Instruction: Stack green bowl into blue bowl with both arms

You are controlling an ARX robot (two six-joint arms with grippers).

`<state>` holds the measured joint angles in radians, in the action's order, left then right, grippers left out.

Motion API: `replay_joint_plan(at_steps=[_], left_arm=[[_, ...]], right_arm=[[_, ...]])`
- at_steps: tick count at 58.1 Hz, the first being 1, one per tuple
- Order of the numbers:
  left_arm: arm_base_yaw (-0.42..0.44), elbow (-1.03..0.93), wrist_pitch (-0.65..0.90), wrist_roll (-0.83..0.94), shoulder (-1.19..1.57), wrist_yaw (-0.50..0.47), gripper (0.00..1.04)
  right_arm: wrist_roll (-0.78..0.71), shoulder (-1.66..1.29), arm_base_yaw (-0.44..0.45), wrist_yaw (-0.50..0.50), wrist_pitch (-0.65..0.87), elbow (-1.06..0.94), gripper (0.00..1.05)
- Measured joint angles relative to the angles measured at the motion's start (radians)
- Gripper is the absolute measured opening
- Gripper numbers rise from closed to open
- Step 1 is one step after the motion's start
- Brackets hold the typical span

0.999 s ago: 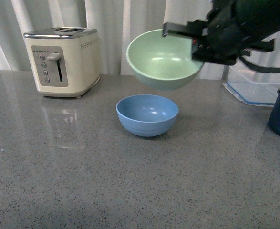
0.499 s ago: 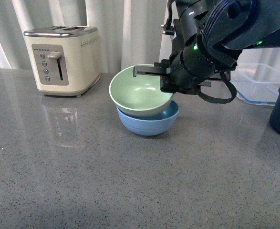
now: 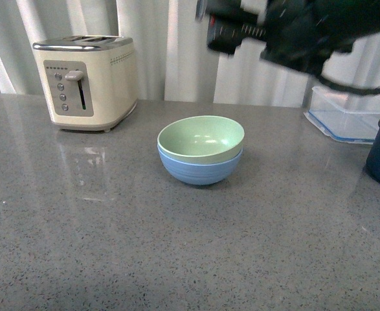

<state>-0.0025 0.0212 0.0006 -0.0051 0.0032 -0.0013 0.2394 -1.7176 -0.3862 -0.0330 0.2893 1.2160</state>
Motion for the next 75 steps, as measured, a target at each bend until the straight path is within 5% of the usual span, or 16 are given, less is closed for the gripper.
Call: replay_joint_plan(at_steps=[4,7,10,12,29,53,75], left_arm=[[0.0,0.0,0.0,0.0,0.0,0.0,0.98],[0.0,0.0,0.0,0.0,0.0,0.002,0.98],[0.0,0.0,0.0,0.0,0.0,0.002,0.98],[0.0,0.0,0.0,0.0,0.0,-0.001,0.98],[0.0,0.0,0.0,0.0,0.0,-0.001,0.98],[0.0,0.0,0.0,0.0,0.0,-0.001,0.98],[0.0,0.0,0.0,0.0,0.0,-0.001,0.98]], right_arm=[[-0.002,0.056,0.002,0.0,0.029,-0.016,0.87],[-0.052,0.085,-0.001,-0.116,0.129,-0.054,0.83],[-0.136,0.126,0.011,-0.276,0.29,-0.176,0.71],[-0.177,0.157,0.036,-0.29,0.361,-0.281,0.62],[-0.236,0.439,0.179,-0.17,0.533,-0.758,0.0],[-0.237,0.706,0.281,-0.067,0.529,-1.032,0.01],[-0.237,0.983,0.384,0.031,0.373,-1.154,0.01]])
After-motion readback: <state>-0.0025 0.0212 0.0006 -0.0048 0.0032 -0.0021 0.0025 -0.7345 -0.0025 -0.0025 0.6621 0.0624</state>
